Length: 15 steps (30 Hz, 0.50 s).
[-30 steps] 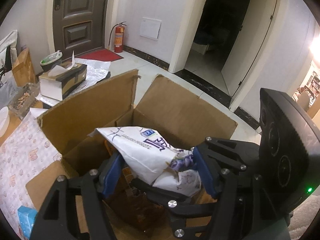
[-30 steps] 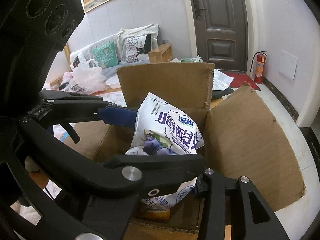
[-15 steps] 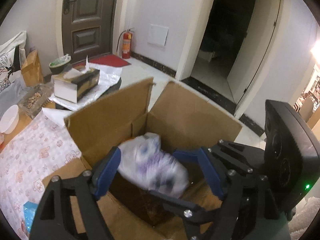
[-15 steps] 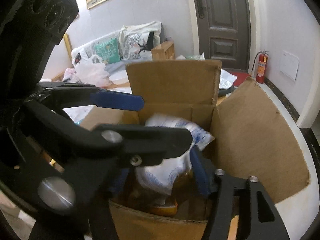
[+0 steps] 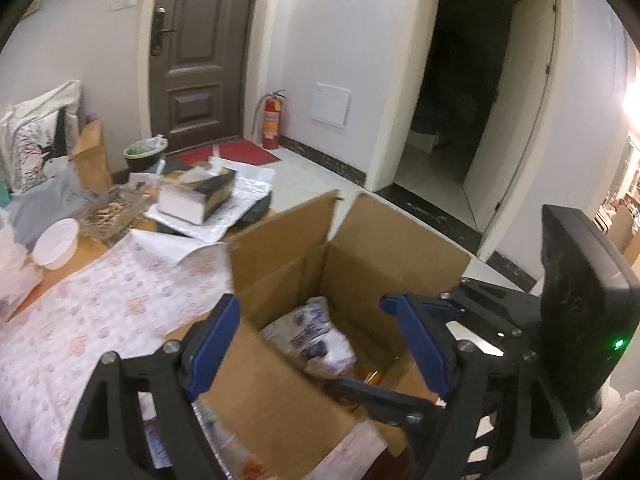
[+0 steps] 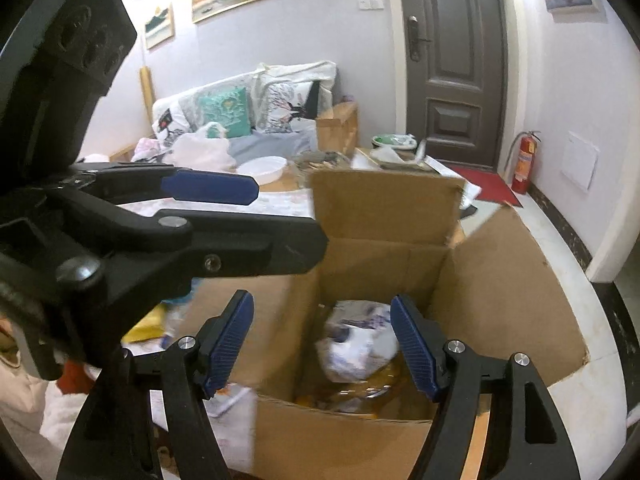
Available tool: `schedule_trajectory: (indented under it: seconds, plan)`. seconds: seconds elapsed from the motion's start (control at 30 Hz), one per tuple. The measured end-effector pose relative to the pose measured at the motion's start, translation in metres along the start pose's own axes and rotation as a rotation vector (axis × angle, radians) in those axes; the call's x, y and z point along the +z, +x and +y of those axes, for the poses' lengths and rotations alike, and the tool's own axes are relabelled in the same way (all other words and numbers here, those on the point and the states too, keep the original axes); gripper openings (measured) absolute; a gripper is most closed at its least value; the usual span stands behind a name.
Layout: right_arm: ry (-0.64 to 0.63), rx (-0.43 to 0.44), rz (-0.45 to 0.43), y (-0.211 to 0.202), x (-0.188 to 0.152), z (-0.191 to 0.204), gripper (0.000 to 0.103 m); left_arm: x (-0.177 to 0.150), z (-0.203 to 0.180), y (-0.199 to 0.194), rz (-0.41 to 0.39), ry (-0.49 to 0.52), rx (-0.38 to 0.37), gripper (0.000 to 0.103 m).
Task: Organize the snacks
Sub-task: 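Withdraw the right gripper from the box back over the table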
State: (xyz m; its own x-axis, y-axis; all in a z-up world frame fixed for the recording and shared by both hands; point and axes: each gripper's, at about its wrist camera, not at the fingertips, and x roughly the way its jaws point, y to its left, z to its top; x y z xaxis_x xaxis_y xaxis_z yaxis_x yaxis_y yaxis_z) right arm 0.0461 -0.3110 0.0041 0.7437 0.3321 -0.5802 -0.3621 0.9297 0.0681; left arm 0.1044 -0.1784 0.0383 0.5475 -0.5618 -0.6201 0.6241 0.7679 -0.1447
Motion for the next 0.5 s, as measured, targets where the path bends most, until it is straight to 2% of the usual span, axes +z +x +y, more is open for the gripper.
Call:
schedule_trajectory:
  seconds: [0.27, 0.5]
  plan:
    - [-0.085, 0.106, -0.014, -0.003, 0.007, 0.078, 0.068, -0.043, 0.059, -0.067, -0.059, -0.076, 0.110, 0.078]
    - [-0.119, 0.221, 0.052, 0.024, 0.002, 0.152, 0.067, -0.099, 0.122, -0.102, -0.072, -0.175, 0.192, 0.078]
